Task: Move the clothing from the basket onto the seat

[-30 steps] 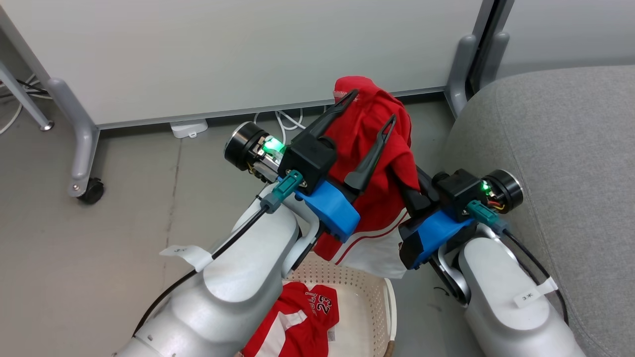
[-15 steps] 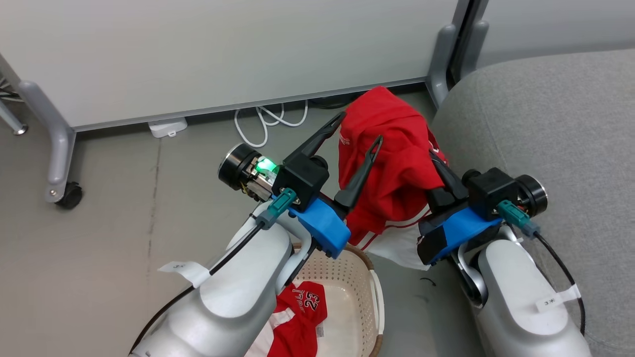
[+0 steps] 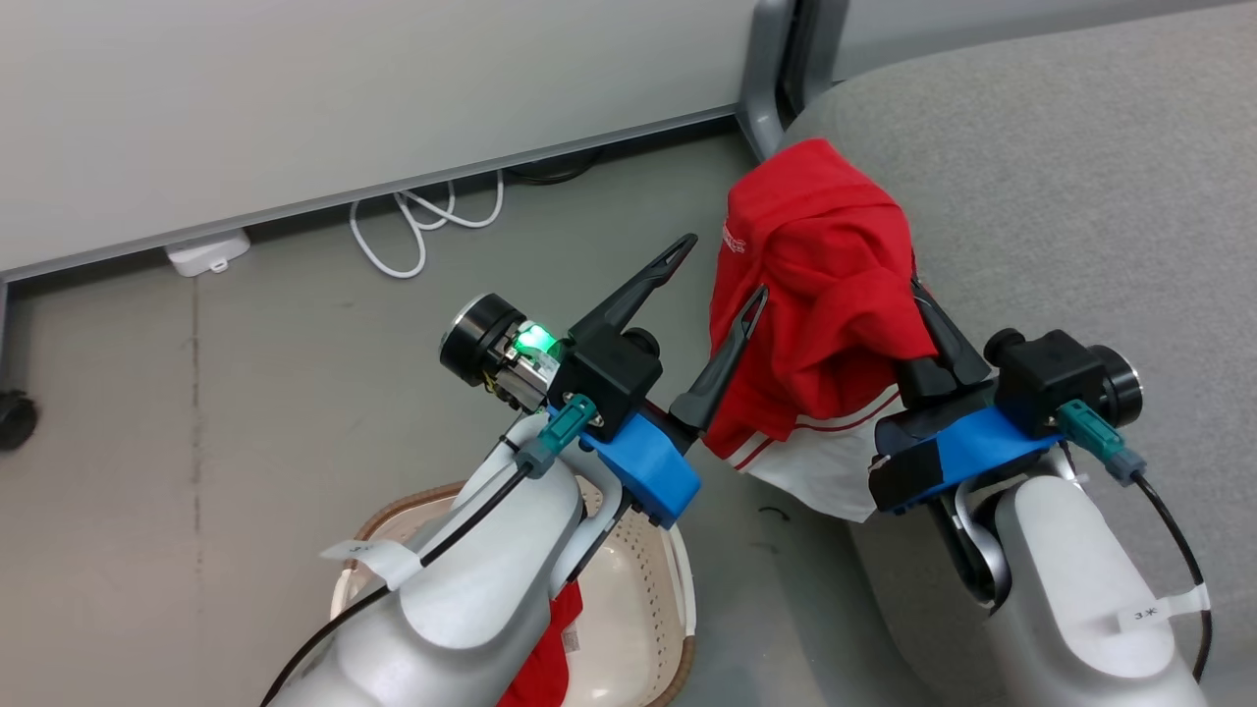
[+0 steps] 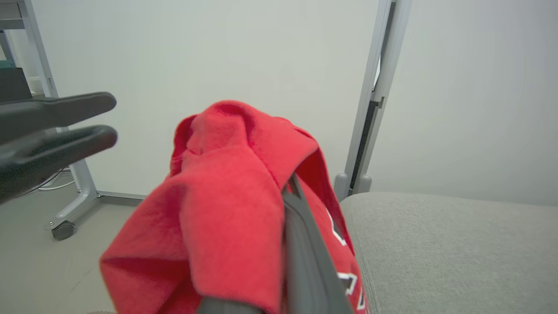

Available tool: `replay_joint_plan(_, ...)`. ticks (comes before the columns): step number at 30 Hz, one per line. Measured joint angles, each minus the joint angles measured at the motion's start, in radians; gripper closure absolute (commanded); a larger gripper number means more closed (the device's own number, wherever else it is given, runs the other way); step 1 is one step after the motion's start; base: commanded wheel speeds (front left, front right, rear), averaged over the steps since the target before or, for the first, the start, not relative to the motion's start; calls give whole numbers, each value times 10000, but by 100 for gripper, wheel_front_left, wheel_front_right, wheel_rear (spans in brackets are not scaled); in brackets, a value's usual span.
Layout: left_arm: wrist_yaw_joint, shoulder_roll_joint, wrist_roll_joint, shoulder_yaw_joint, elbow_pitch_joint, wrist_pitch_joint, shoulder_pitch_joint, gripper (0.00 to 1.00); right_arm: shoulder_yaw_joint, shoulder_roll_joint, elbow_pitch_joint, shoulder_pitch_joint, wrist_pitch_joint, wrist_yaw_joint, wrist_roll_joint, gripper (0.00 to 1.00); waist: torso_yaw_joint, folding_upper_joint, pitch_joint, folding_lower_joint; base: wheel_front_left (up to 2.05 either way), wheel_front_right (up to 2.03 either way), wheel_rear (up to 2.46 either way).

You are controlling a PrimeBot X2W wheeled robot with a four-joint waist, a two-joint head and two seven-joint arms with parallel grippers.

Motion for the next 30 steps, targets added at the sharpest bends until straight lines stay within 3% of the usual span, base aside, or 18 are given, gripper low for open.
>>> replay_joint_plan(13, -142, -59, 376, -268, -79, -8, 118, 0, -955, -238, -821, 500, 0, 0, 178, 100, -1171, 0, 552, 0, 0, 0, 0)
replay_joint_plan(23, -222, -117, 510, -456, -54, -8, 118, 0, -1879, -387, -1407, 1186, 0, 0, 253, 100, -1534, 0, 733, -1, 0, 0, 0)
replay_joint_plan(30, -230, -134, 598, -472, -50, -8, 117, 0, -1988, -307, -1607, 1195, 0, 0, 268, 100, -1709, 0, 876, 0, 0, 0, 0)
